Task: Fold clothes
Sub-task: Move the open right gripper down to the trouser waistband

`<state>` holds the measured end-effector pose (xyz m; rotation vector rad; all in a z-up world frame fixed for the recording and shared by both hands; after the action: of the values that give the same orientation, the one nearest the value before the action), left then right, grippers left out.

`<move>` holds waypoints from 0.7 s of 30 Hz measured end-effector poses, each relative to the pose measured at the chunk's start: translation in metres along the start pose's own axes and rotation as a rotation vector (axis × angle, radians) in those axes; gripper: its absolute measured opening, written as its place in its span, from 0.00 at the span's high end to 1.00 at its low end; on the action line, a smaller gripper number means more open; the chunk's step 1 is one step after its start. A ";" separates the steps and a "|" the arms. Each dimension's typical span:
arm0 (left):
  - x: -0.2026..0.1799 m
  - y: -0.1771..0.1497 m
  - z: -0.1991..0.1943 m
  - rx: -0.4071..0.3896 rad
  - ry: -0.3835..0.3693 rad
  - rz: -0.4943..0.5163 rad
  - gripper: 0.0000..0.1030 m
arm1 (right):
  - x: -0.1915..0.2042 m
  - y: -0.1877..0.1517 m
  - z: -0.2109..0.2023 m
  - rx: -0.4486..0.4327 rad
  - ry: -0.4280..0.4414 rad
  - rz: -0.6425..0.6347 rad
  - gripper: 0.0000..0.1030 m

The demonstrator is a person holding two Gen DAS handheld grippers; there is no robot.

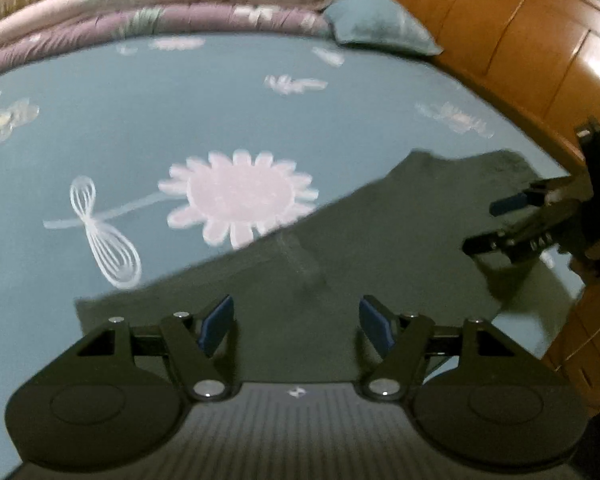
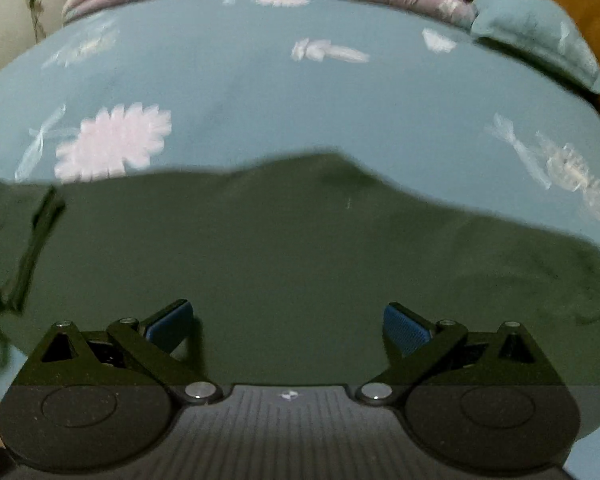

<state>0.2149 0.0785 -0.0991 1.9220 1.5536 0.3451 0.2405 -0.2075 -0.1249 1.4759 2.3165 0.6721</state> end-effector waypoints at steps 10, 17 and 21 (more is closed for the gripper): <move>-0.034 0.024 -0.006 -0.023 0.093 0.005 0.32 | -0.019 -0.017 -0.011 -0.068 0.080 -0.015 0.00; -0.090 0.041 0.014 -0.026 0.030 0.051 0.31 | -0.063 -0.022 -0.022 -0.128 -0.032 0.095 0.00; -0.116 0.046 0.031 -0.002 -0.001 0.082 0.31 | -0.103 -0.055 -0.015 -0.068 -0.065 0.199 0.00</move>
<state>0.2372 -0.0450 -0.0729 1.9882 1.4760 0.3804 0.2346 -0.3236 -0.1413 1.6857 2.0960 0.7349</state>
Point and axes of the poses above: each gripper's, at about its wrist camera, not at the fingertips, and z roughly the way its jaws point, x to its left, y to its top, the point moved 5 cm from there along z, roughly the way its jaws point, and after that the axes turned 2 degrees about -z, right-handed, at the moved point
